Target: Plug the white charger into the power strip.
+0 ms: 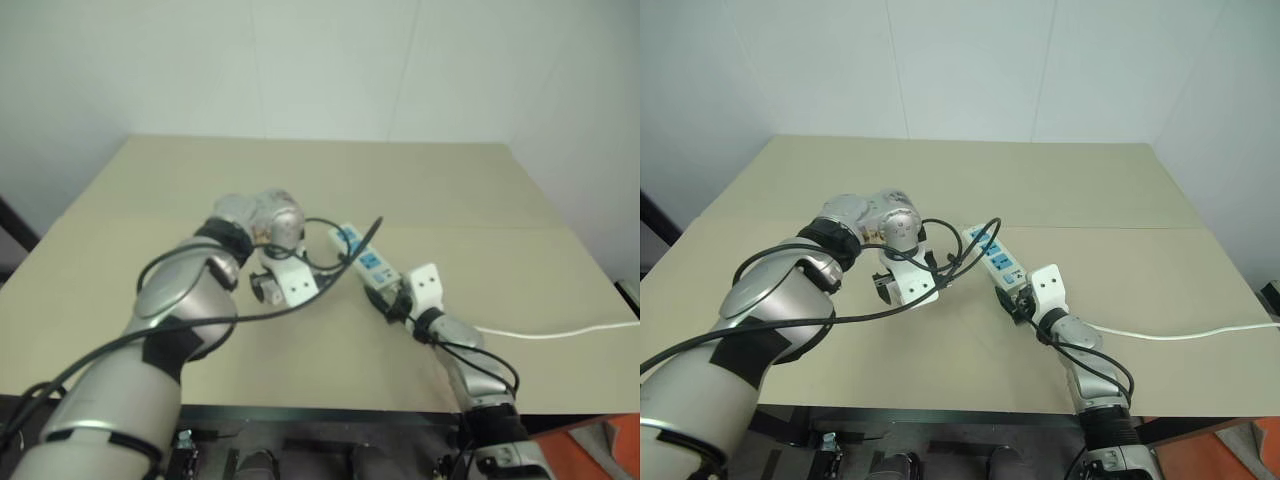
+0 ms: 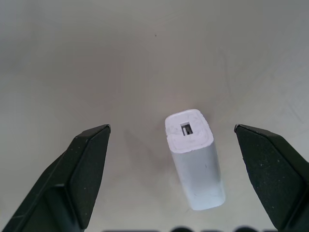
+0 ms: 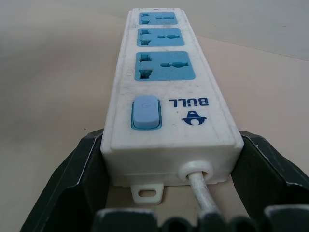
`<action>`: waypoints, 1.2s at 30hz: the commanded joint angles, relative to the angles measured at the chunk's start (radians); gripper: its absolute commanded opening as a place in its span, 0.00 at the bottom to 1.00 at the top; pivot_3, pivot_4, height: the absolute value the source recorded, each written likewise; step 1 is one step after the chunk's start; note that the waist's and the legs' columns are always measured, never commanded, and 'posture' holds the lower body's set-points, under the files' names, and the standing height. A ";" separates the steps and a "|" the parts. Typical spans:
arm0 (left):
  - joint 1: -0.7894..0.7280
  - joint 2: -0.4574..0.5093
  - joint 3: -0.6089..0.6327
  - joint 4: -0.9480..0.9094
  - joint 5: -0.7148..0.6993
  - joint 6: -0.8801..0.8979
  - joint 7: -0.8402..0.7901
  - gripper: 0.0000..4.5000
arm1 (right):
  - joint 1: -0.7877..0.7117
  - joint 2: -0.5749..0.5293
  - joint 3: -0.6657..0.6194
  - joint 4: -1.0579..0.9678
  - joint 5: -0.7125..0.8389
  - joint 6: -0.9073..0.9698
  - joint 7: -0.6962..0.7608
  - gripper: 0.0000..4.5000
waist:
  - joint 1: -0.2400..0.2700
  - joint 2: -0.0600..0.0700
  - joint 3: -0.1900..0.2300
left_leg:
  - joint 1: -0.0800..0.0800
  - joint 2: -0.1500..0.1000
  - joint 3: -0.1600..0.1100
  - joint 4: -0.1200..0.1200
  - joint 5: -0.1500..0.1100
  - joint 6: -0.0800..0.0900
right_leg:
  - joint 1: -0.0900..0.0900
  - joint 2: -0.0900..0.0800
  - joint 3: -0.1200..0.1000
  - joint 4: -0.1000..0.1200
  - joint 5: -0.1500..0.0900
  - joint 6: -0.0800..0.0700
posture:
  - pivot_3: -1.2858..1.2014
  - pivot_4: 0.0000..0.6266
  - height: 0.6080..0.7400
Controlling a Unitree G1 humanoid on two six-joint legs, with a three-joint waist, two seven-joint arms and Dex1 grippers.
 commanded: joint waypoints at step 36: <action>-0.029 0.039 0.670 -0.042 -0.660 0.465 -0.181 0.23 | -0.034 -0.166 0.035 0.015 0.074 -0.073 0.330 0.76 | -0.003 0.001 0.000 | 0.000 0.000 -0.001 0.004 -0.001 0.001 | 0.001 0.000 -0.001 0.001 0.000 0.000 | 0.52 0.24 1.00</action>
